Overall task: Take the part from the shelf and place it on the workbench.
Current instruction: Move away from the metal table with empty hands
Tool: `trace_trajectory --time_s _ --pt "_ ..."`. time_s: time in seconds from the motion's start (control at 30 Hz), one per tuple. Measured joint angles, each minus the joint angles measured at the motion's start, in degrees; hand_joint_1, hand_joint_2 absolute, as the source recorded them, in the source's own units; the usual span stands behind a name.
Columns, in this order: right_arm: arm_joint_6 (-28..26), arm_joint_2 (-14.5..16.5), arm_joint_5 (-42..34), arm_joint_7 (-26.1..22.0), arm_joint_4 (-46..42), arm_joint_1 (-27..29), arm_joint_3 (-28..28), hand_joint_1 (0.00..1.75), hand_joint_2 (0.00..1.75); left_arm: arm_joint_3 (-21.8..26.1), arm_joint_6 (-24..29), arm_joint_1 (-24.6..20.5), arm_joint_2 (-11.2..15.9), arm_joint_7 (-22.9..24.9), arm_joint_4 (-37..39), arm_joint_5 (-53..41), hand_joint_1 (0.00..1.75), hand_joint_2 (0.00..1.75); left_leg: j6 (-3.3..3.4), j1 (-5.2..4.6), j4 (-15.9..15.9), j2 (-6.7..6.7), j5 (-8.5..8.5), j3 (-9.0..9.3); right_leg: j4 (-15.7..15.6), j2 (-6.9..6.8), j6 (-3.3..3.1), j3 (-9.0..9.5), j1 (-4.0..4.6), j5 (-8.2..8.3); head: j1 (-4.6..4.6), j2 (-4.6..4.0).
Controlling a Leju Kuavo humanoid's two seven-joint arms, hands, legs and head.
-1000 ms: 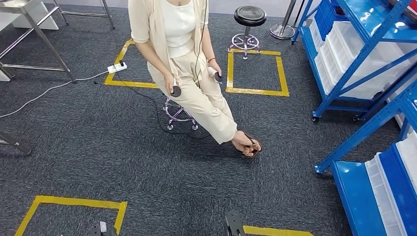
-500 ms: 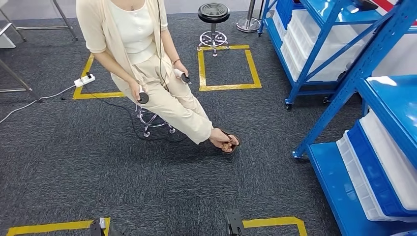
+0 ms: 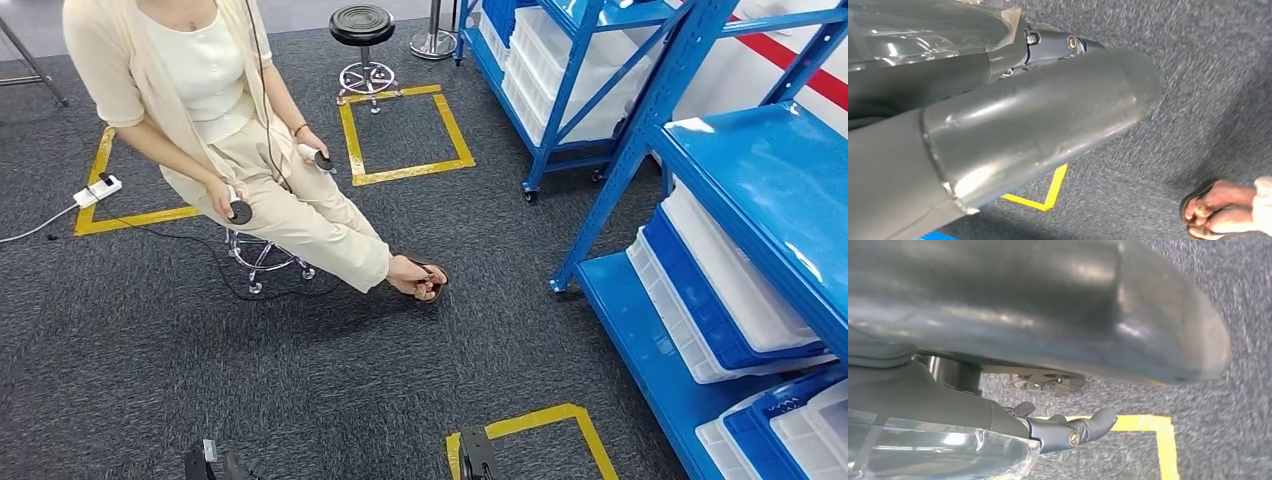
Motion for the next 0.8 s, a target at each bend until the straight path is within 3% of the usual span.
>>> trace_trajectory --time_s 0.07,0.1,0.13,0.2,0.27,0.33,0.4,0.43,0.47,0.53,0.6,0.63,0.73,0.8 --pt "-0.4 0.0 -0.4 0.1 0.0 -0.2 0.2 0.0 0.0 -0.6 -0.1 0.0 0.0 0.0 -0.1 0.7 0.0 0.0 -0.6 -0.2 0.2 1.05 -0.4 0.21 -8.2 -2.16 0.44 4.49 -0.09 2.51 -0.02 0.0" --pt "-0.5 0.0 -0.7 0.1 0.0 -0.3 0.3 0.0 0.0 -0.9 -0.2 0.0 0.0 0.0 -0.1 1.0 0.0 0.0 -0.95 -0.34 0.3 1.47 -0.61 0.3 -10.4 -2.81 0.17 5.64 -0.01 3.09 -0.08 0.0" --pt "-0.6 0.0 -0.9 0.1 0.0 -0.3 0.3 0.0 0.0 -1.3 -0.2 0.0 0.0 0.1 -0.2 1.2 0.0 0.0 -1.29 -0.41 0.3 1.89 -0.76 0.39 -11.1 -2.96 -0.28 5.98 0.22 3.24 -0.17 0.0" --pt "-0.8 -0.1 -1.4 0.0 0.0 -0.3 0.4 0.0 0.0 -2.0 -0.3 0.0 -0.2 0.2 -0.3 1.7 0.0 0.0 -2.01 -0.14 0.3 2.58 -0.98 0.57 -11.2 -1.77 -1.26 5.91 0.25 3.48 -0.29 0.0" --pt "-0.9 -0.2 -1.7 -0.2 0.0 -0.3 0.5 0.0 0.0 -2.7 -0.3 -0.1 -0.4 0.2 -0.3 2.1 0.0 0.0 -2.62 0.29 2.2 1.14 -2.53 -0.01 -11.4 -0.6 -2.15 6.0 -0.02 3.68 -0.38 0.0" --pt "-1.0 -0.2 -2.0 -0.3 0.0 -0.3 0.5 0.0 0.0 -3.2 -0.3 -0.1 -0.4 0.3 -0.3 2.3 0.0 0.0 -2.82 0.46 8.9 -1.76 -6.46 -2.98 -11.4 0.51 -2.83 6.08 -0.01 3.78 -0.51 0.0" --pt "-1.0 -0.1 -2.2 -0.5 0.0 -0.2 0.5 0.0 0.0 -3.5 -0.2 0.0 -0.4 0.4 -0.3 2.6 0.0 0.0 -2.74 0.46 16.7 -3.1 -9.52 -6.87 -11.4 1.79 -3.17 6.06 0.35 3.84 -0.54 0.0" --pt "-1.0 -0.1 -2.3 -0.5 0.0 -0.2 0.5 0.0 0.0 -3.6 -0.1 0.1 -0.3 0.5 -0.3 2.8 0.0 0.0 -2.6 0.45 18.0 -3.27 -9.38 -7.78 -11.4 2.54 -3.22 6.08 0.51 3.86 -0.54 0.0" --pt "-1.0 -0.1 -2.3 -0.5 0.0 -0.2 0.5 0.0 0.0 -3.8 -0.1 0.1 -0.3 0.5 -0.3 3.0 0.0 0.0 -2.39 0.45 17.1 -3.39 -8.1 -7.57 -11.4 3.28 -3.25 6.15 0.63 3.88 -0.54 0.0" --pt "-1.0 -0.1 -2.4 -0.7 0.0 -0.2 0.5 0.0 0.0 -4.0 0.0 0.0 -0.2 0.7 -0.3 3.2 0.0 0.0 -1.86 0.47 9.7 -4.84 -3.6 -4.3 -11.3 4.75 -3.22 6.37 0.71 3.89 -0.53 0.0" --pt "-0.8 0.0 -2.4 -0.8 0.0 -0.2 0.6 0.0 0.0 -4.2 0.1 -0.1 -0.1 0.7 -0.3 3.3 0.0 0.0 -1.49 0.46 3.1 -7.14 -0.92 -1.2 -11.1 5.96 -2.93 6.22 0.94 3.95 -0.5 0.0" --pt "-0.8 0.1 -2.4 -0.9 0.0 -0.3 0.6 0.0 0.0 -4.3 0.2 -0.1 -0.1 0.8 -0.3 3.3 0.0 0.0 -1.36 0.33 1.8 -7.82 -0.68 -0.65 -11.1 6.48 -2.66 5.98 0.97 4.04 -0.48 0.0" --pt "-0.7 0.2 -2.5 -0.9 0.0 -0.1 0.6 0.0 0.0 -4.4 0.3 -0.3 -0.1 0.8 -0.3 3.5 0.0 0.0 -0.9 -0.2 1.4 -6.89 -0.6 -0.61 -11.4 7.75 -1.76 5.42 0.7 4.46 -0.48 0.0" --pt "-0.7 0.2 -2.6 -0.9 0.0 -0.1 0.6 0.0 0.0 -4.4 0.4 -0.3 -0.1 0.8 -0.3 3.6 0.0 0.0 -0.77 -0.25 1.3 -6.68 -0.51 -0.58 -11.4 7.95 -1.61 5.36 0.66 4.54 -0.48 0.0"
